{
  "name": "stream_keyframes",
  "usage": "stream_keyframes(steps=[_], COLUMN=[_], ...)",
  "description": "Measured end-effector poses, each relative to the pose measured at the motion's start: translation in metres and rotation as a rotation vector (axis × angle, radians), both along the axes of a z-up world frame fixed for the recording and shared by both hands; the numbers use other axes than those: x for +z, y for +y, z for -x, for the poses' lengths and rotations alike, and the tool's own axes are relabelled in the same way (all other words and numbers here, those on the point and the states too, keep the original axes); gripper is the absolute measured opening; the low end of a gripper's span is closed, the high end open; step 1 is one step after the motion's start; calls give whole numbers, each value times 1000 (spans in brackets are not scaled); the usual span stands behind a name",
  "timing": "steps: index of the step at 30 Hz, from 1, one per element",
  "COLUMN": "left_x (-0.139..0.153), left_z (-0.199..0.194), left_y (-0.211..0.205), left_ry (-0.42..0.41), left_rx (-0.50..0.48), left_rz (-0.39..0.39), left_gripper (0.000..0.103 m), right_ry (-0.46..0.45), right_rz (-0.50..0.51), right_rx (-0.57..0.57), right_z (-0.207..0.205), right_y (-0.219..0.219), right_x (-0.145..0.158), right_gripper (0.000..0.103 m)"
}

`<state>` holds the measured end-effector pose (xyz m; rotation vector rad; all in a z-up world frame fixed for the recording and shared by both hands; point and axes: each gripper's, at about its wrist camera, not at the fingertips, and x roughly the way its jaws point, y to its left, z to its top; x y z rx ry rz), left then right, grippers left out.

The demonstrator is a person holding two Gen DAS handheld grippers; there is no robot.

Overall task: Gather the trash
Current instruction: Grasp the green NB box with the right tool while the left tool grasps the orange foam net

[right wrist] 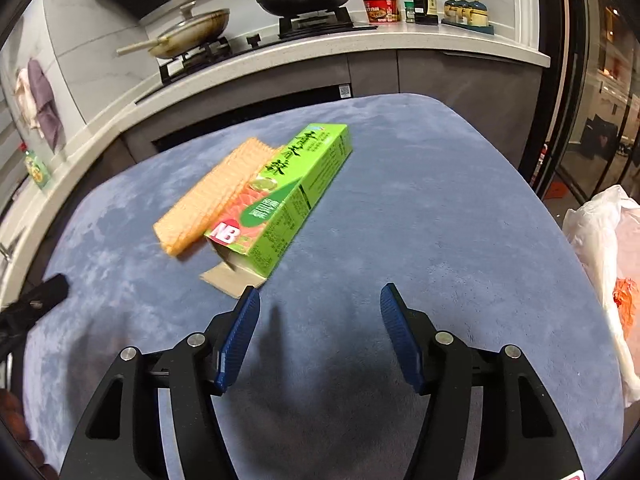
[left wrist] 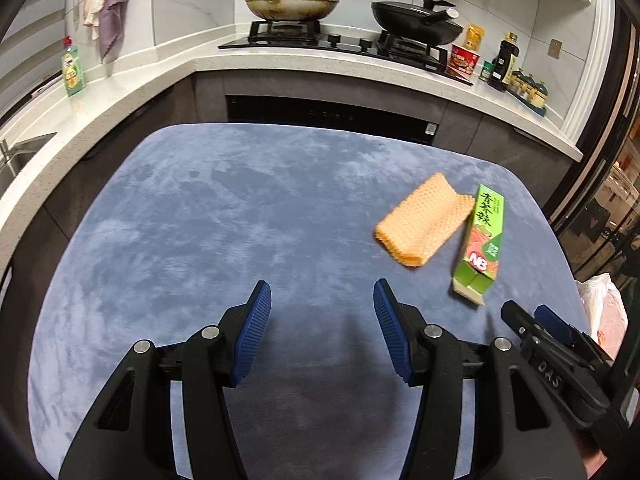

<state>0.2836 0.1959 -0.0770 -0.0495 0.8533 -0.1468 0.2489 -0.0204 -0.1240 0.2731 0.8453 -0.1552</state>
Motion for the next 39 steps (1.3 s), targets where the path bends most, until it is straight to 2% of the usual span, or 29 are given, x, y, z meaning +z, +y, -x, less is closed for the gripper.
stream_keyframes(steps=[2, 3, 9, 16, 18, 22, 26, 31, 39], left_x=[1, 3, 9, 7, 3, -4, -12, -26, -53], left_z=[-3, -5, -20, -40, -44, -50, -56, -70, -93], left_y=[-4, -5, 1, 1, -4, -21, -46, -76, -95], left_ry=[0, -9, -27, -25, -18, -8, -7, -5, 43], left_rx=[1, 9, 38, 43, 29, -14, -75, -129, -149], left_rz=[6, 7, -5, -15, -17, -25, -18, -56, -49], left_gripper=[62, 64, 64, 64, 64, 65, 80, 81, 80], right_ry=[-14, -17, -37, -4, 13, 3, -2, 2, 5], right_rz=[-9, -8, 36, 49, 30, -6, 1, 4, -4], right_rx=[24, 38, 101, 55, 49, 47, 45, 21, 27], right_z=[-5, -8, -45, -73, -74, -64, -49, -33, -20], right_y=[7, 11, 42, 42, 36, 19, 3, -21, -38], right_x=[4, 5, 9, -7, -12, -12, -8, -6, -8], right_gripper=[62, 62, 62, 63, 60, 49, 43, 37, 37])
